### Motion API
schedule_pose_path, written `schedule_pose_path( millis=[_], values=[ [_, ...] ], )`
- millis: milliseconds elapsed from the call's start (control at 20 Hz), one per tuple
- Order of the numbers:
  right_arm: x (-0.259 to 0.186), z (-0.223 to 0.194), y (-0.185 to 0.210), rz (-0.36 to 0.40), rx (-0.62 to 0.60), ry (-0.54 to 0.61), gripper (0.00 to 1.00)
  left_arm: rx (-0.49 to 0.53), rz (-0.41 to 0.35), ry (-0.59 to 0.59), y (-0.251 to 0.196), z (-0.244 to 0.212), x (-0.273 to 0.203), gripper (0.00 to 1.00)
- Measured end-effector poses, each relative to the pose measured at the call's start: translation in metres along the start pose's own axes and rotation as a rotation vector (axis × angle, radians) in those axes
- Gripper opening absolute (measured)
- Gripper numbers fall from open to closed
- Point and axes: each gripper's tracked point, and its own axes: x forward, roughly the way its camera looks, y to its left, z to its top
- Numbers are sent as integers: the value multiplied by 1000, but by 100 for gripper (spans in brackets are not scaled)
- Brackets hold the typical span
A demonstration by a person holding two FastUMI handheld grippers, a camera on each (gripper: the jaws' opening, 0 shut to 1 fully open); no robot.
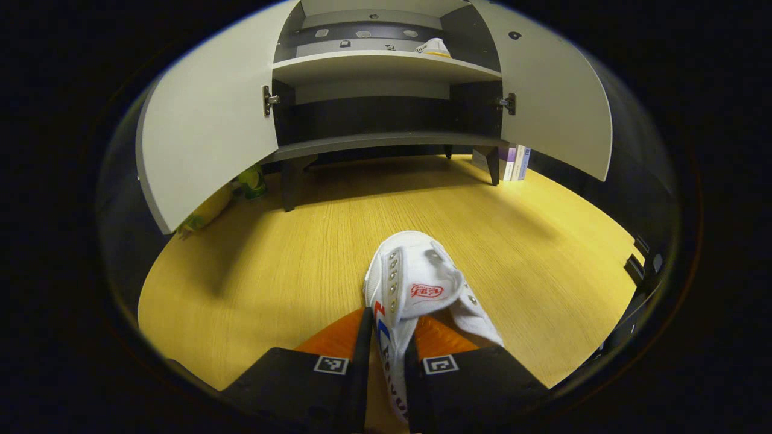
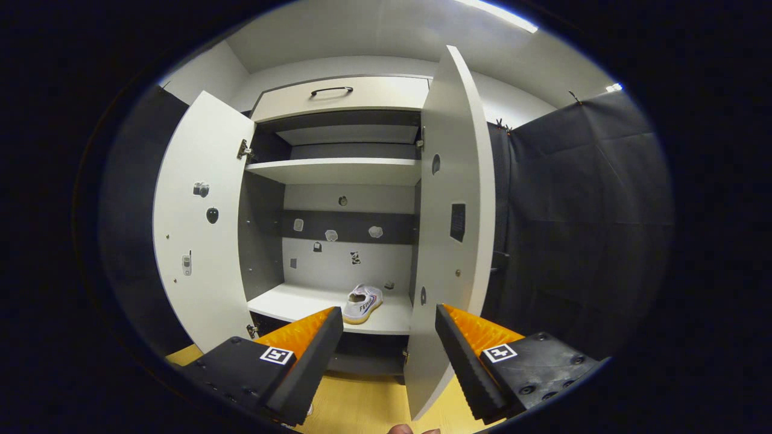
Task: Grab one shoe with the right hand and put it into the shoe cabinet, grab the other shoe with the left hand and put it into the shoe cabinet; then close the right door with the right hand and the left door with the left hand.
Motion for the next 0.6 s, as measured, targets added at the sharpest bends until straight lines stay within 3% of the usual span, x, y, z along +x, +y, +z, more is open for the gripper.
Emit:
schedule_pose_path(
  millis=[200, 600],
  values=[
    [-4, -7, -16, -33, 7, 18, 98, -9, 29, 52, 13, 5, 7, 6],
    [-11, -15, -31, -36, 27, 30, 98, -113, 43, 94, 22, 31, -19, 5]
  ],
)
